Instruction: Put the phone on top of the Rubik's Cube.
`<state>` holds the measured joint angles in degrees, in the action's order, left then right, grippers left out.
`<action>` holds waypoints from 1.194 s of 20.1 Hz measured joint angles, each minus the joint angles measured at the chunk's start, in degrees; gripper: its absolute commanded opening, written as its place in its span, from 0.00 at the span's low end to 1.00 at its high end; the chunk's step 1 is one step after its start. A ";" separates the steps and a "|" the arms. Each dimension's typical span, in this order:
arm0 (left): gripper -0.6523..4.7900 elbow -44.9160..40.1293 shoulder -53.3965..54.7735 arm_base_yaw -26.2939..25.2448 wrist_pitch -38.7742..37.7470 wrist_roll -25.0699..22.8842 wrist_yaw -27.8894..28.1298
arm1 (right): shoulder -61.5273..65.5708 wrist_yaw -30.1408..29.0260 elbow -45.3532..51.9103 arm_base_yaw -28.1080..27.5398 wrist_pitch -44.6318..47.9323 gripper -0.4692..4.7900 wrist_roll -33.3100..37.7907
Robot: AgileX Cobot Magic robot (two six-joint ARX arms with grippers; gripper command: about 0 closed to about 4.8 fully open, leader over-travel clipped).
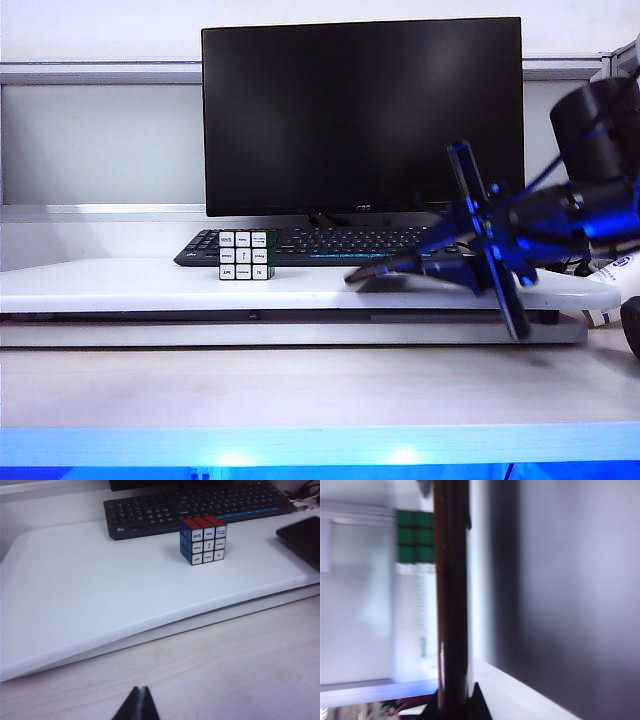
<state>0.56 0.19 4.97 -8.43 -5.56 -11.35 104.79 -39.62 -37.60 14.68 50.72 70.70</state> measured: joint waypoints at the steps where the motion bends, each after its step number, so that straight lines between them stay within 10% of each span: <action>1: 0.11 0.00 0.00 0.00 0.00 0.00 0.00 | 0.02 -1.20 -1.77 0.00 -0.02 0.07 0.42; 24: 0.11 0.00 0.00 0.00 0.00 0.00 0.00 | 6.34 0.57 -30.34 10.47 -18.34 0.07 -2.34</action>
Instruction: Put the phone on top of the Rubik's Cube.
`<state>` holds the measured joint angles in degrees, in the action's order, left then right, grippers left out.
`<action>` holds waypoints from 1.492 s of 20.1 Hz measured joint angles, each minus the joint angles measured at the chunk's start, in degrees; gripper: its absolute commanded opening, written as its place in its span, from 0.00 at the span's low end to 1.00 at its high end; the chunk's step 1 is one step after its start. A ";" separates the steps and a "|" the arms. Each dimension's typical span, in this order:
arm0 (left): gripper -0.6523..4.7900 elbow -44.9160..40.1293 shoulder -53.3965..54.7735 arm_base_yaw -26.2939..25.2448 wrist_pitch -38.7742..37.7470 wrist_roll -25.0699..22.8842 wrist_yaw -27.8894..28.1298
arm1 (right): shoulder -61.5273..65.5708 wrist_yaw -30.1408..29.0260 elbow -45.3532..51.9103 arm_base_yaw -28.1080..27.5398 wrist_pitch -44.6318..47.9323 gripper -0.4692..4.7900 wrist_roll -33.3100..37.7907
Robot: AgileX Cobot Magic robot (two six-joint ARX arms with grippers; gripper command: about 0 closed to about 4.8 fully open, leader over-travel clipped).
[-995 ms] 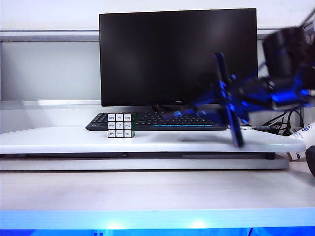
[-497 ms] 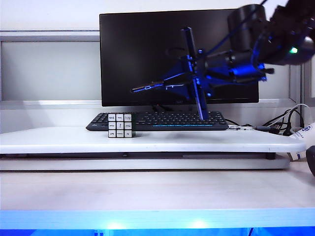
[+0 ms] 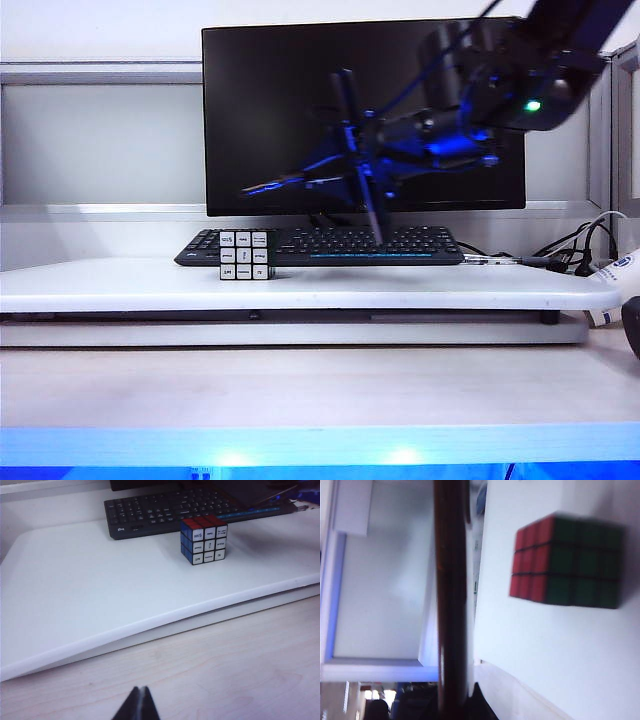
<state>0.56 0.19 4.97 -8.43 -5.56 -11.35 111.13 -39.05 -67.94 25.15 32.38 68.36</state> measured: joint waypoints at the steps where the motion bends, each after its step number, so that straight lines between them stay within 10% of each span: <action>1: 0.11 0.00 0.00 0.00 0.00 0.00 0.00 | 0.46 0.17 -0.52 0.39 0.04 0.07 -0.17; 30: 0.11 0.00 0.00 0.00 0.02 0.00 -0.02 | 11.58 0.37 -12.35 2.64 -5.25 0.07 -0.33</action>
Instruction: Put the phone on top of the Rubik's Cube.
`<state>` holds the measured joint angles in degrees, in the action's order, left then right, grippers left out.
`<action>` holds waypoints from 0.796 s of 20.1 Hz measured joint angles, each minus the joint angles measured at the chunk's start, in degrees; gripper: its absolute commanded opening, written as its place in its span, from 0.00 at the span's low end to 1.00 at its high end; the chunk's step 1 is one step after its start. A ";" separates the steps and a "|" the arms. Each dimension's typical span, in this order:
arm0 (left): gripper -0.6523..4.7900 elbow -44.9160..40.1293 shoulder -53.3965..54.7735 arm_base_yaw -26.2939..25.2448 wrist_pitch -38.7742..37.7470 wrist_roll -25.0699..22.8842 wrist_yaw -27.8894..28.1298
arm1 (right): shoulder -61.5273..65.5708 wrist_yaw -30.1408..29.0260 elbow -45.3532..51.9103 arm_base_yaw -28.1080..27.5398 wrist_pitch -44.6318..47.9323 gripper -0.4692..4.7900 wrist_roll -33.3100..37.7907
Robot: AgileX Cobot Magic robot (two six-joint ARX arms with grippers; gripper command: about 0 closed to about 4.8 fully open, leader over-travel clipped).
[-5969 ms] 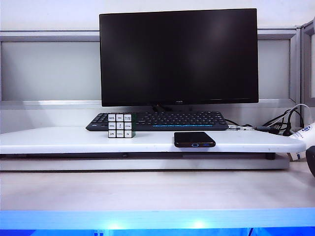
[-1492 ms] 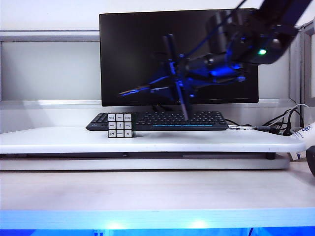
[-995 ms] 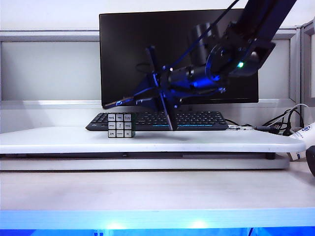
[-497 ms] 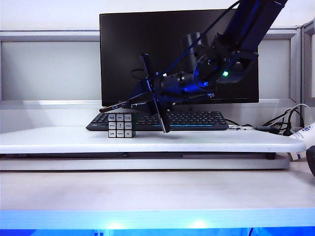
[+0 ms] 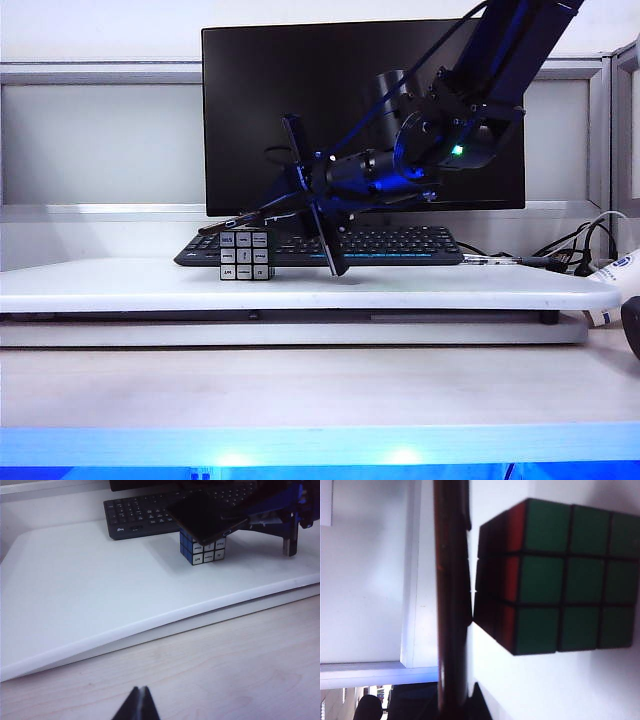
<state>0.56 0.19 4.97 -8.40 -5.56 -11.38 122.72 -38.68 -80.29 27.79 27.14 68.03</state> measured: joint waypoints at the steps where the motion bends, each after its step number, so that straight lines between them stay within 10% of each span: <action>1: 0.11 0.00 0.00 0.00 0.00 0.00 0.00 | 0.00 0.02 0.00 0.00 -0.07 0.07 0.00; 11: 0.11 0.00 -0.02 0.00 -0.02 0.00 0.00 | 0.00 0.44 -0.04 -1.11 -0.09 0.09 0.02; 16: 0.11 0.00 -0.02 0.00 0.00 0.00 0.00 | 0.00 0.20 -0.09 -1.18 -0.31 0.30 0.46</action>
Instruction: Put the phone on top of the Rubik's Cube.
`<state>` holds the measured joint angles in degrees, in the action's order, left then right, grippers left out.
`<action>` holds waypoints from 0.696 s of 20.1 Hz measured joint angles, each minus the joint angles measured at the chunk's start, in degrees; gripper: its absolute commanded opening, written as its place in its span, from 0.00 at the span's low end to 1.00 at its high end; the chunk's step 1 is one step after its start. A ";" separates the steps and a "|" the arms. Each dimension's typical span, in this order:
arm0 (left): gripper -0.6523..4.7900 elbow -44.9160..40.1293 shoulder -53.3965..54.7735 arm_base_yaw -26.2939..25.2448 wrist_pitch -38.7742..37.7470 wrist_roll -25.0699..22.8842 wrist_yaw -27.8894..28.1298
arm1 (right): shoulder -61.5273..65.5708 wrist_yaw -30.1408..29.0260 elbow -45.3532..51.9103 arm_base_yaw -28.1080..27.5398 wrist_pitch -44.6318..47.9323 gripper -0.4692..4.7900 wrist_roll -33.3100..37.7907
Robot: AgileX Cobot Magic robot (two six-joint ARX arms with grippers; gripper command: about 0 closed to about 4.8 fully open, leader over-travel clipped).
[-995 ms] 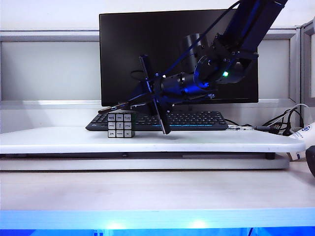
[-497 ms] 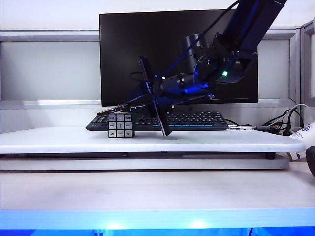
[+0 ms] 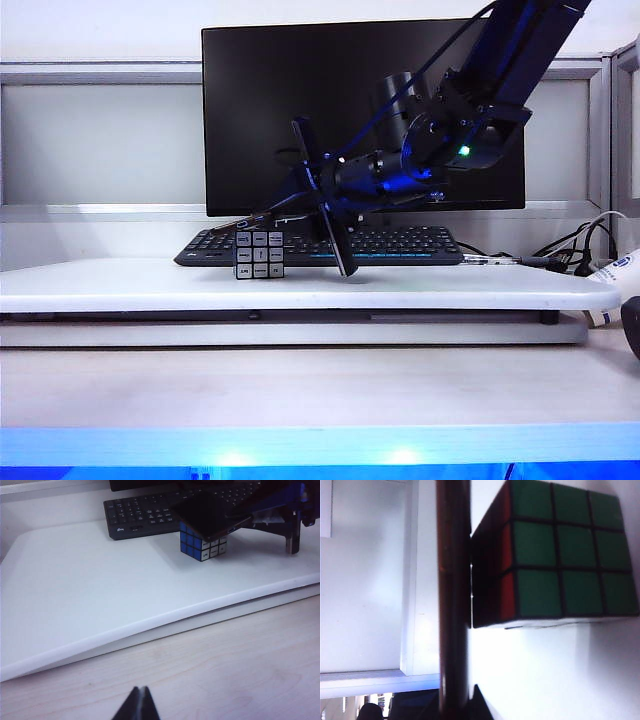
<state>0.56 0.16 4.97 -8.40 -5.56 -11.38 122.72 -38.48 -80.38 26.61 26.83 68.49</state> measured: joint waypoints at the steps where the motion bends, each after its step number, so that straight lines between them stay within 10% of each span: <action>1: 0.11 0.00 0.00 0.00 0.02 0.00 0.00 | 0.00 -0.07 0.00 0.00 -0.04 0.32 0.28; 6: 0.11 0.00 0.02 0.00 0.04 0.00 0.00 | 0.00 -0.26 0.02 -0.02 -0.81 0.45 0.61; 11: 0.11 0.00 0.02 0.00 0.04 0.00 0.00 | -0.04 -0.57 0.02 -0.02 -0.68 0.80 0.63; 14: 0.11 0.00 0.02 0.00 0.02 0.00 0.00 | -0.04 -0.57 0.02 -0.02 -0.70 0.81 0.63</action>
<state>0.56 0.19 4.97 -8.38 -5.56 -11.38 122.67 -39.05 -80.36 26.59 26.13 69.12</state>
